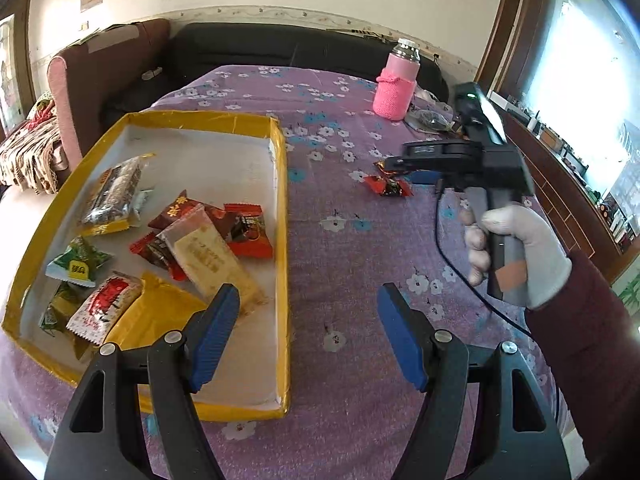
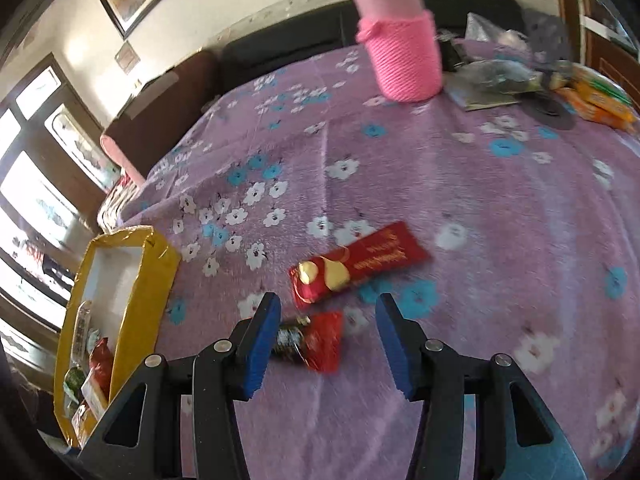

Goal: Organize snacks
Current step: 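Move both tools back over the last red candies on the bedspread, then grasp the red candy bar with the right gripper while the left grasps a red candy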

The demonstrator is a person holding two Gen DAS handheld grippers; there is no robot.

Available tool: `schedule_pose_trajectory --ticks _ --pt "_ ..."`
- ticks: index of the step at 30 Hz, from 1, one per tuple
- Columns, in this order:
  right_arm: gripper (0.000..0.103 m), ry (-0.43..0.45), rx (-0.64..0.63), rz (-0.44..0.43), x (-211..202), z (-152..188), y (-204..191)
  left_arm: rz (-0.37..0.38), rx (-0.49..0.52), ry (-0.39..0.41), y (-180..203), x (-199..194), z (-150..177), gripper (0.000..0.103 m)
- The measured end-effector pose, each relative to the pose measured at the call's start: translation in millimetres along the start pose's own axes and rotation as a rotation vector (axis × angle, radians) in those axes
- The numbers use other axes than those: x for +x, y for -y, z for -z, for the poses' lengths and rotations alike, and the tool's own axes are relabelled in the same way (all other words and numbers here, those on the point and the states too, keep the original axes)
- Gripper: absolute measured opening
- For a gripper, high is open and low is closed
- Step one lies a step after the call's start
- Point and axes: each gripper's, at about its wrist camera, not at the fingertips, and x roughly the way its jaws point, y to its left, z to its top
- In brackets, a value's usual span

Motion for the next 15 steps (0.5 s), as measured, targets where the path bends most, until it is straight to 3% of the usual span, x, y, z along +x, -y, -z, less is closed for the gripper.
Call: schedule_pose_trajectory --ticks 3,5,6,9,10,15 --pt "0.049 -0.066 -0.088 -0.037 7 3 -16 0.025 0.01 -0.004 4 4 -2 0.071" --pt "0.045 -0.192 -0.14 -0.209 5 8 -26 0.04 0.011 -0.005 4 5 -3 0.071" --pt "0.04 -0.19 -0.155 -0.228 0 6 -27 0.048 0.011 -0.004 4 6 -4 0.071" --pt "0.046 -0.05 -0.167 -0.082 -22 -12 -20 0.089 -0.002 -0.017 5 11 -6 0.071" --pt "0.048 0.008 -0.15 0.003 -24 -22 -13 0.107 -0.008 -0.027 5 13 -6 0.071" --pt "0.051 0.028 -0.118 0.092 3 -46 -3 0.103 0.003 -0.041 8 16 -5 0.071"
